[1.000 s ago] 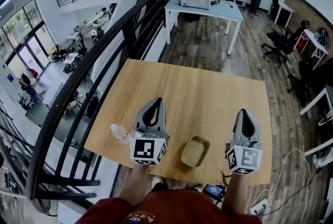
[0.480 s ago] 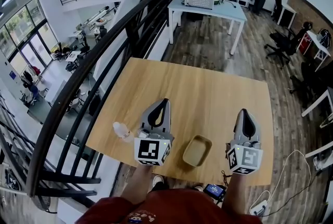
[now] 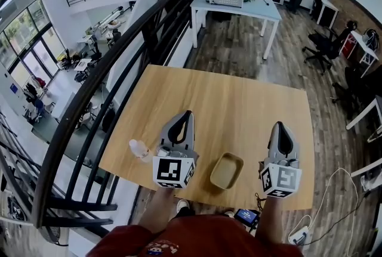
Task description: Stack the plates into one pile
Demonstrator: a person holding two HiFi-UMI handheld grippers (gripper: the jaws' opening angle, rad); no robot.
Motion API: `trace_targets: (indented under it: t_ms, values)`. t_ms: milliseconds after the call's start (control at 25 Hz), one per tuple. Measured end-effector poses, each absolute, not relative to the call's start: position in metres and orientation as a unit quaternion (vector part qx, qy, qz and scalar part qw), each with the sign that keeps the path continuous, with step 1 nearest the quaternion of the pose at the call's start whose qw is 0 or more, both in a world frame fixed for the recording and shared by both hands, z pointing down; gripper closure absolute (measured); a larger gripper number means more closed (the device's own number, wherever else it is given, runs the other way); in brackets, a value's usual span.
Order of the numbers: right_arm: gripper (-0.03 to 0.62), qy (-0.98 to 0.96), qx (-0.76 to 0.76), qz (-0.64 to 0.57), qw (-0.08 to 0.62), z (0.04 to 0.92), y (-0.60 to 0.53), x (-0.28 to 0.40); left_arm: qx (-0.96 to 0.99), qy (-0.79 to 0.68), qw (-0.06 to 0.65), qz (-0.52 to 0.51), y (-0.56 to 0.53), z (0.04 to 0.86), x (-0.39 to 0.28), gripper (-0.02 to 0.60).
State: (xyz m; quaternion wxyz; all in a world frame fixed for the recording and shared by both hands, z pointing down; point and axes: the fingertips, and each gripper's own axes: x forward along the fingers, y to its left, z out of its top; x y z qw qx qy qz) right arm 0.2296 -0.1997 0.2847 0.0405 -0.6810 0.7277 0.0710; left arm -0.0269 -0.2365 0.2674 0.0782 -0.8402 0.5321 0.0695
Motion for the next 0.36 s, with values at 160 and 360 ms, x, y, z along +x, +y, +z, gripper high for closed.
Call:
trace_targets:
  t_ms: [160, 360]
  values:
    - [0.585, 0.728, -0.682, 0.064, 0.037, 0.2923, -0.1996, 0.2372, -0.840, 0.533, 0.073, 0.072, -0.2377, 0.2693, -0.0228, 0.577]
    - [0.585, 0.727, -0.683, 0.066, 0.033, 0.2904, -0.1993, 0.2376, -0.843, 0.528, 0.077, 0.071, -0.2359, 0.2653, -0.0197, 0.576]
